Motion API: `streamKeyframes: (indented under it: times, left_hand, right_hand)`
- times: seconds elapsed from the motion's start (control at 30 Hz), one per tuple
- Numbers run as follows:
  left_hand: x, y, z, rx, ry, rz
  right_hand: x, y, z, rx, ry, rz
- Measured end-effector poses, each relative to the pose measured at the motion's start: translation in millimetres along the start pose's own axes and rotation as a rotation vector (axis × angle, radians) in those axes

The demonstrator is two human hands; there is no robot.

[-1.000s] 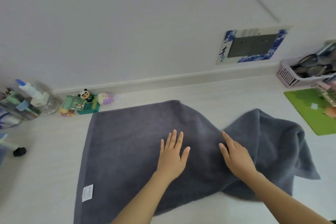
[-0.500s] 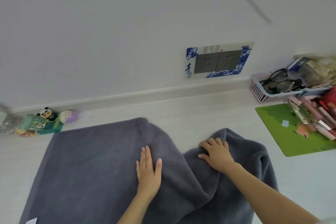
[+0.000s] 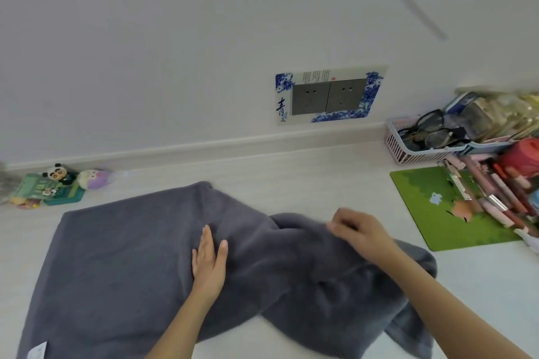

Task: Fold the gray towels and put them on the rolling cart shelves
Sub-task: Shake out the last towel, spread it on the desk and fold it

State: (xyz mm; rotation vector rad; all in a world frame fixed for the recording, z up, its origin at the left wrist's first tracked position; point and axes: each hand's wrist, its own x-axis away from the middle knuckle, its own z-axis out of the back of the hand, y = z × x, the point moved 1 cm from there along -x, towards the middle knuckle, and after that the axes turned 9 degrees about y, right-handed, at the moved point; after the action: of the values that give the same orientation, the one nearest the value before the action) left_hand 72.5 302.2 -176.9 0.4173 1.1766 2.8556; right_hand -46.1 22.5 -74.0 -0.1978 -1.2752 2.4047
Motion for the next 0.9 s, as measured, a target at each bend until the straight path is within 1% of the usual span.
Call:
streamKeyframes:
  times: [0.03, 0.07, 0.1, 0.17, 0.2, 0.27, 0.33, 0.37, 0.47, 0.5, 0.6, 0.63, 0.67, 0.7, 0.73, 0.77, 0.83, 0.87, 0.9]
  left_hand:
    - [1.3, 2.7, 1.5, 0.034, -0.002, 0.018]
    - [2.0, 5.7, 2.1, 0.043, 0.000, 0.000]
    - [3.7, 8.4, 2.1, 0.026, 0.000, -0.045]
    - [6.5, 13.4, -0.7, -0.015, -0.013, -0.146]
    - [7.7, 16.4, -2.8, -0.036, -0.034, -0.186]
    - [12.1, 19.3, -6.3, -0.075, -0.103, -0.223]
    - [15.5, 19.7, -8.1, -0.076, -0.148, -0.214]
    - [16.4, 19.6, -7.8, -0.058, -0.159, -0.194]
    - [15.2, 21.2, -1.2, 0.032, -0.194, -0.116]
    - [15.0, 22.2, 2.0, 0.060, -0.208, -0.089]
    - [13.0, 14.0, 14.3, 0.090, -0.247, -0.041]
    - [11.7, 9.1, 17.2, 0.084, -0.252, -0.046]
    - [9.9, 1.9, 19.4, 0.063, -0.255, -0.062]
    - [9.2, -4.2, 21.7, 0.026, -0.256, -0.092]
    - [9.2, -8.8, 22.5, -0.013, -0.252, -0.120]
    - [9.6, -11.3, 23.0, -0.037, -0.255, -0.148]
    - [12.0, -11.8, 22.0, -0.038, -0.300, -0.185]
    - [13.2, -11.6, 20.3, -0.044, -0.322, -0.200]
    - [13.2, -12.2, 18.7, -0.069, -0.326, -0.229]
  right_hand:
    - [4.6, -3.8, -6.4, 0.050, -0.198, -0.007]
    - [7.4, -4.4, -12.9, 0.137, -0.330, -0.034]
    - [9.4, 0.7, -20.3, 0.229, -0.369, -0.072]
    - [9.2, 7.1, -35.1, 0.308, -0.235, -0.104]
    - [8.2, 8.9, -43.8, 0.267, -0.158, -0.115]
    - [4.6, 9.8, -62.6, 0.077, -0.066, -0.241]
    - [-1.1, 7.2, -80.3, 0.023, -0.051, -0.414]
    - [-2.4, 7.1, -90.2, 0.056, -0.036, -0.465]
    - [-3.3, 6.1, -114.1, 0.225, 0.001, -0.530]
    - [-4.3, 5.9, -116.1, 0.197, 0.019, -0.577]
    - [-7.3, -2.1, -110.0, -0.026, 0.085, -0.699]
    - [-6.9, -7.4, -101.8, -0.088, 0.123, -0.715]
    - [-6.0, -13.2, -93.4, -0.181, 0.194, -0.712]
    - [-3.9, -20.8, -83.8, -0.275, 0.298, -0.688]
    - [-2.2, -26.5, -72.5, -0.306, 0.427, -0.635]
    - [-0.2, -31.4, -60.7, -0.251, 0.562, -0.556]
    - [4.1, -37.3, -45.7, 0.003, 0.806, -0.382]
    - [6.0, -37.7, -42.5, 0.145, 0.874, -0.300]
    - [5.8, -35.7, -42.2, 0.260, 0.886, -0.227]
